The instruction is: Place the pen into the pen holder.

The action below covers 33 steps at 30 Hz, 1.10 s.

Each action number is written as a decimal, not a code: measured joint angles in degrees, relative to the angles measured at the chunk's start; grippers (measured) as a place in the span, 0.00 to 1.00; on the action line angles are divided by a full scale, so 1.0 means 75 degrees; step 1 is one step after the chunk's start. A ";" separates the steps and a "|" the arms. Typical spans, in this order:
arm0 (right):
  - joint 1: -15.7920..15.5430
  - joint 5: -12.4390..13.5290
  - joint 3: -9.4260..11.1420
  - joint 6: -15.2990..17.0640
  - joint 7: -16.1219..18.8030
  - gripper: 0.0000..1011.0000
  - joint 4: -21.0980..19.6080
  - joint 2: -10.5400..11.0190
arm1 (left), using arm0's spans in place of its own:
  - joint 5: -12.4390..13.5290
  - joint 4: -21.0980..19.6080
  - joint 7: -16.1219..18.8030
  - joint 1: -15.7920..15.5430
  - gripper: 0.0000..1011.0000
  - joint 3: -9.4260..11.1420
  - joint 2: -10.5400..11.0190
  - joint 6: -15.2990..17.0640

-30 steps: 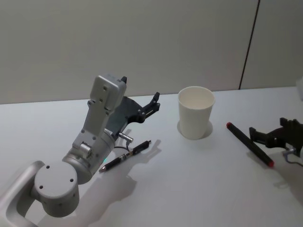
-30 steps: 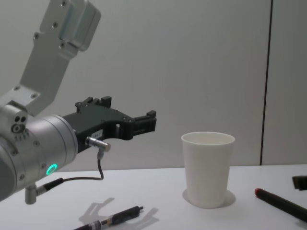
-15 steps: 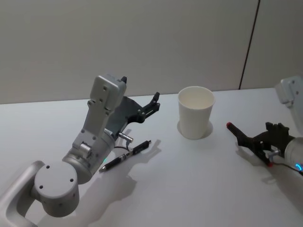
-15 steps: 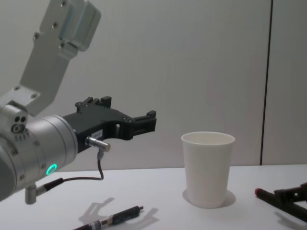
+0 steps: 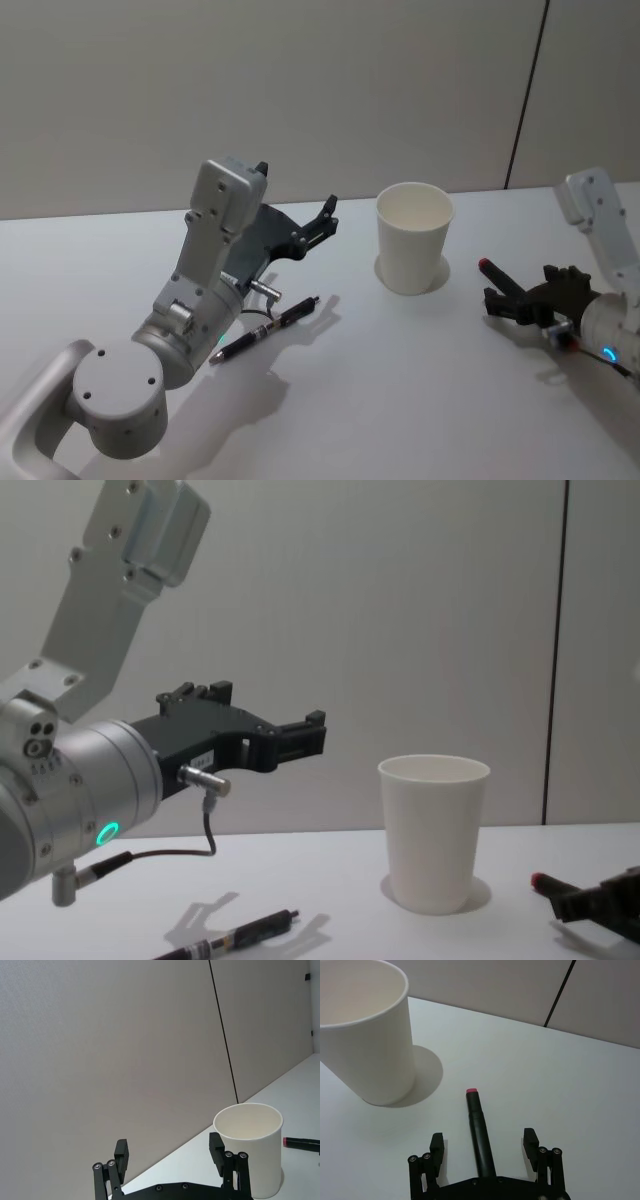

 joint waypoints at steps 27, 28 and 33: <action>0.0160 -0.0077 -0.0070 0.0110 -0.0112 0.99 0.0353 -0.0266 | 0.0000 0.0000 0.0000 0.0000 0.99 0.0000 0.0000 0.0000; 0.0163 -0.0075 -0.0068 0.0111 -0.0115 0.99 0.0363 -0.0272 | 0.0000 0.0000 0.0000 0.0000 0.99 0.0000 0.0000 0.0000; 0.0173 -0.0052 -0.0055 0.0124 -0.0129 0.99 0.0414 -0.0306 | 0.0000 0.0000 0.0000 0.0000 0.99 0.0000 0.0000 0.0000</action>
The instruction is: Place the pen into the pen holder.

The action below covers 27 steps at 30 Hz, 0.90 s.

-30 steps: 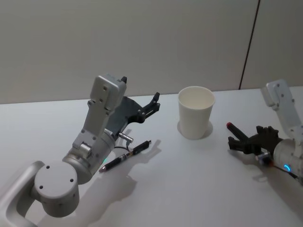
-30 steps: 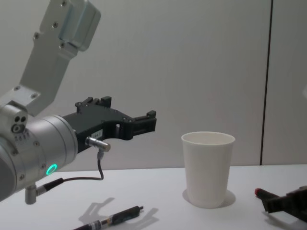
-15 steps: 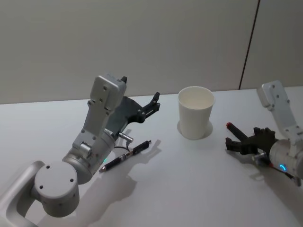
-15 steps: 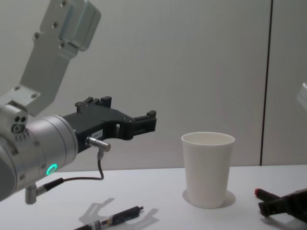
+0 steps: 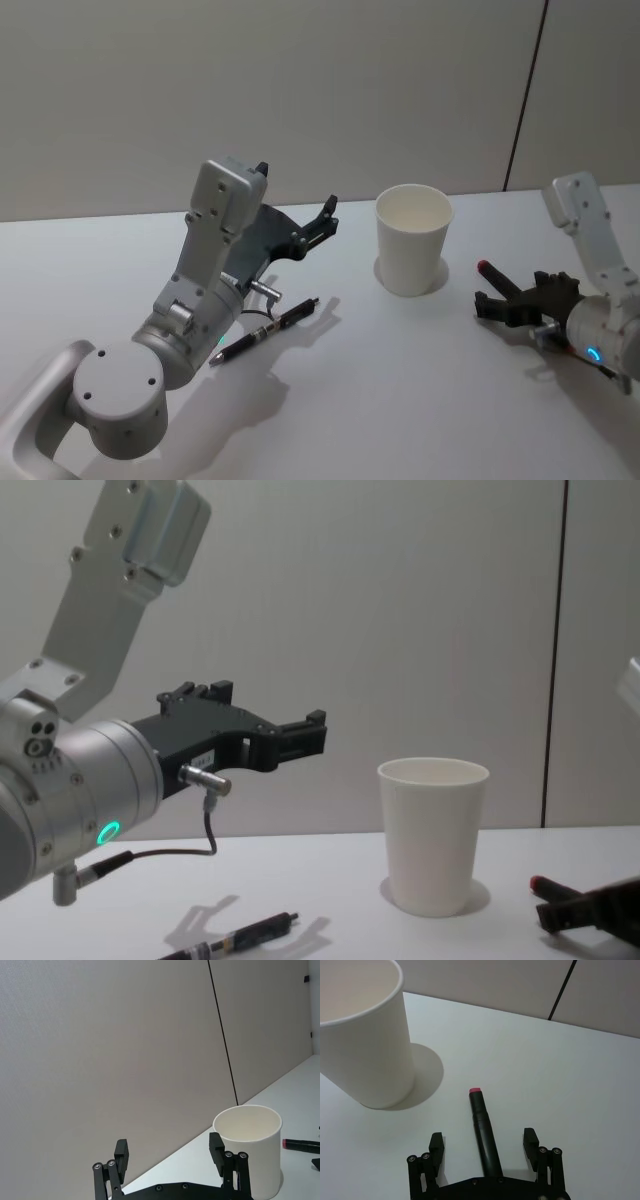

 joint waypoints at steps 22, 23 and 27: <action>-0.0005 0.0031 0.0021 -0.0025 -0.0029 0.99 0.0064 -0.0041 | 0.0000 0.0000 0.0000 0.0000 0.99 0.0000 0.0000 0.0000; -0.0013 0.0034 0.0023 -0.0039 -0.0038 0.99 0.0052 -0.0040 | 0.0000 0.0000 0.0000 0.0000 0.99 0.0000 0.0000 0.0000; -0.0053 0.0056 0.0040 -0.0095 -0.0082 0.99 -0.0022 -0.0032 | 0.0000 0.0000 0.0000 0.0000 0.99 0.0000 0.0000 0.0000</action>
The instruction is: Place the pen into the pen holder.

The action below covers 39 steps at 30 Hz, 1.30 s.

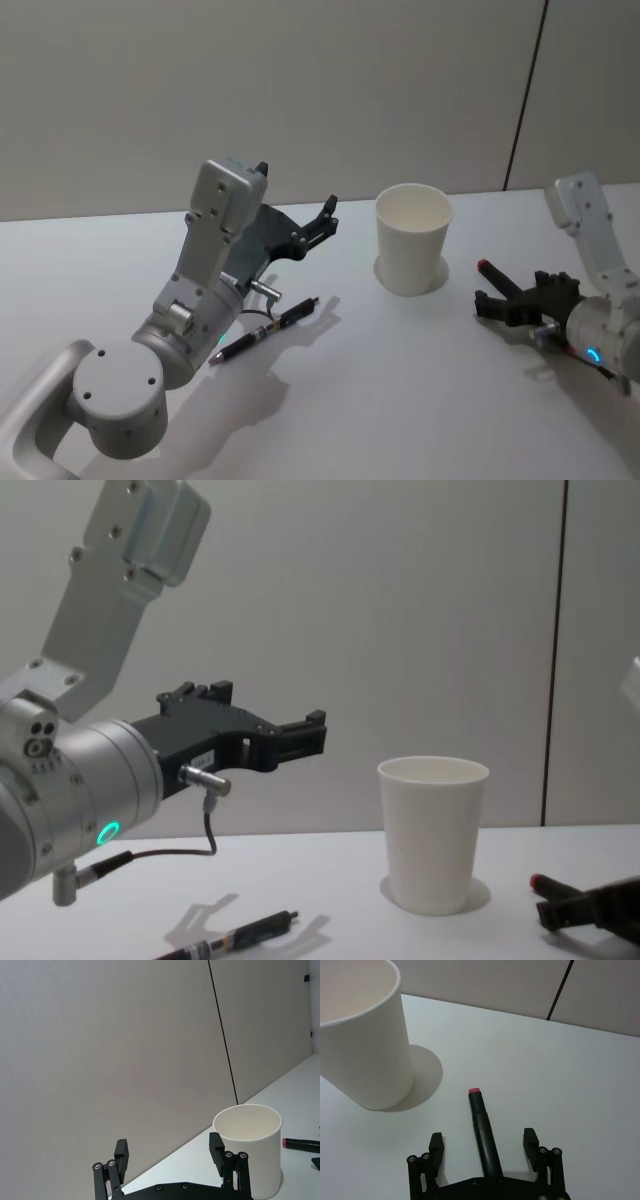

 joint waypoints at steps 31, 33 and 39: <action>-0.0169 0.0155 0.0125 -0.0076 -0.0116 0.99 -0.0359 0.0011 | 0.0000 0.0000 0.0000 0.0000 0.99 0.0000 0.0000 0.0000; -0.0183 0.0149 0.0123 -0.0070 -0.0110 0.99 -0.0360 0.0011 | 0.0000 0.0000 0.0000 0.0000 0.99 0.0000 0.0000 0.0000; -0.0234 0.0107 0.0120 -0.0047 -0.0097 0.99 -0.0360 0.0022 | 0.0000 0.0000 0.0000 0.0000 0.99 0.0000 0.0000 0.0000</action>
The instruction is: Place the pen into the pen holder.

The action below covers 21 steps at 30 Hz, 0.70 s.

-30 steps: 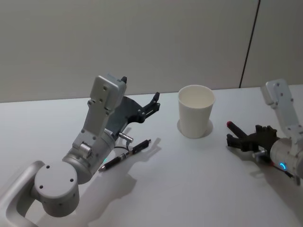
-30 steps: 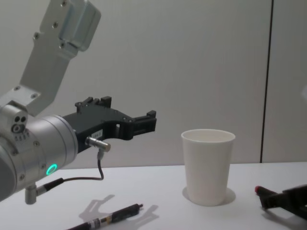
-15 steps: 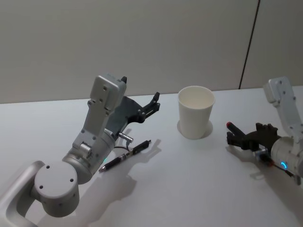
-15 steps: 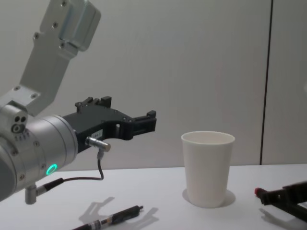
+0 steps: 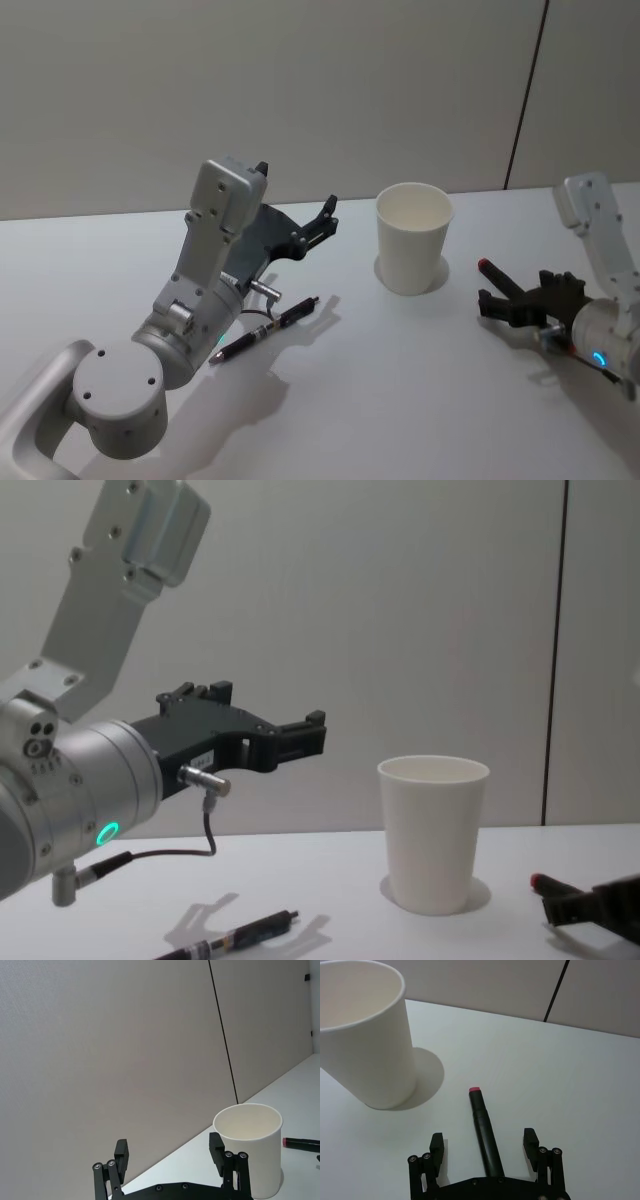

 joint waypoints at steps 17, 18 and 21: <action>-0.0008 -0.0161 0.0004 0.0018 0.0067 0.99 0.0103 -0.0013 | 0.0000 0.0000 0.0000 0.0000 0.99 0.0000 0.0000 0.0000; -0.0006 -0.0168 0.0004 0.0018 0.0070 0.99 0.0109 -0.0016 | 0.0000 0.0000 0.0000 0.0000 0.99 0.0000 0.0000 0.0000; 0.0002 -0.0185 0.0004 0.0018 0.0077 0.99 0.0126 -0.0022 | 0.0000 0.0000 0.0000 0.0000 0.99 0.0000 0.0000 0.0000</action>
